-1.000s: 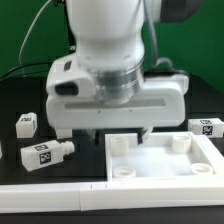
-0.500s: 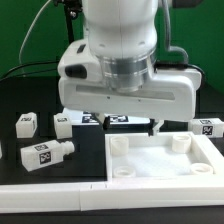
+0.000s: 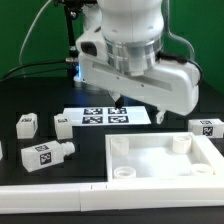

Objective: Assemble square table

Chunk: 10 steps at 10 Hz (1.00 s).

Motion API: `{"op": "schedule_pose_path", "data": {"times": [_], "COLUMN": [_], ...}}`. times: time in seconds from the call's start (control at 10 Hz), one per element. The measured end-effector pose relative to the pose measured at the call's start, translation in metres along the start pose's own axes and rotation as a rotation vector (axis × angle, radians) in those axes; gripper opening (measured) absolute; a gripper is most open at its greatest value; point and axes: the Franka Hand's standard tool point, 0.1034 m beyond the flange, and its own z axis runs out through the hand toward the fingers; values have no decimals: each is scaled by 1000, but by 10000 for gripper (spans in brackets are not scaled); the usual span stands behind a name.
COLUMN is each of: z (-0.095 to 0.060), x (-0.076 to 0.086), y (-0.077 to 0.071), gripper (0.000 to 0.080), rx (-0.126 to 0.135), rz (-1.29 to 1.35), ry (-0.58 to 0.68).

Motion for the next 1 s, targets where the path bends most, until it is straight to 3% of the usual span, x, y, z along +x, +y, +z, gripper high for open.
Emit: {"op": "schedule_pose_path", "data": {"times": [0.2,0.3,0.5,0.6,0.7,1.0], "z": [1,3,15,21,24,24], "x": [-2,-9,-51,-70,-79,-77], "y": [-1,-5,-11,-17,-22,-21], "gripper": [649,649,649,649,649,649], "rx": [3,39,175,196,196,195], "rz": [6,69,259,323,316,313], "ry": [0,10,36,73,82,82]}}
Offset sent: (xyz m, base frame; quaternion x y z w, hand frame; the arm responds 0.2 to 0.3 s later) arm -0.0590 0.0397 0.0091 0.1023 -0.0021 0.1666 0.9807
